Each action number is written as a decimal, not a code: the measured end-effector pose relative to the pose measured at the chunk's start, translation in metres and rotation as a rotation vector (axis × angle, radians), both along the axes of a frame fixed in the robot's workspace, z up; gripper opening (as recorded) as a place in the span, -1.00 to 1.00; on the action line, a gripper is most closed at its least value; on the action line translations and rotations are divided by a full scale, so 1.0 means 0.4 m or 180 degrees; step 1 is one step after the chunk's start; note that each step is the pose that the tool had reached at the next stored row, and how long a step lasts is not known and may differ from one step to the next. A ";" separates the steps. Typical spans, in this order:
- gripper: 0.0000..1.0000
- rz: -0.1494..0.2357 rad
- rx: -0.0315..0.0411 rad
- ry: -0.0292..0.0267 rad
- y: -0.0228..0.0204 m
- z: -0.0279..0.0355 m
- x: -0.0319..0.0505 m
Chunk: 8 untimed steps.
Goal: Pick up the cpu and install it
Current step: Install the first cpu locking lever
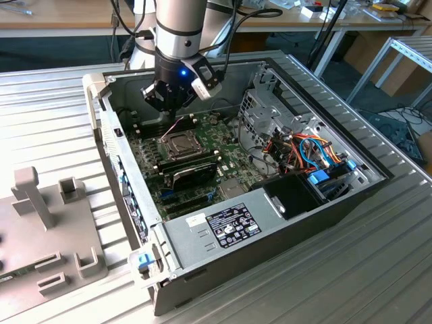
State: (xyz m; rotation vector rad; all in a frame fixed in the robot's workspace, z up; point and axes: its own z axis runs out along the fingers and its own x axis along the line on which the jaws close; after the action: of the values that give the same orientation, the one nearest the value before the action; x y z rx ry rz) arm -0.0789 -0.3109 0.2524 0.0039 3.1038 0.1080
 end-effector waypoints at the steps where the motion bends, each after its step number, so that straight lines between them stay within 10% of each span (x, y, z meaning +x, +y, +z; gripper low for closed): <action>1: -0.79 0.0000 0.0000 0.0000 0.000 0.000 0.000; 8: -0.79 0.0001 0.0000 0.0000 0.000 0.000 0.000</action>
State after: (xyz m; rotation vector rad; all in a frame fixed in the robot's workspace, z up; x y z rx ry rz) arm -0.0789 -0.3110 0.2524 0.0033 3.1038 0.1081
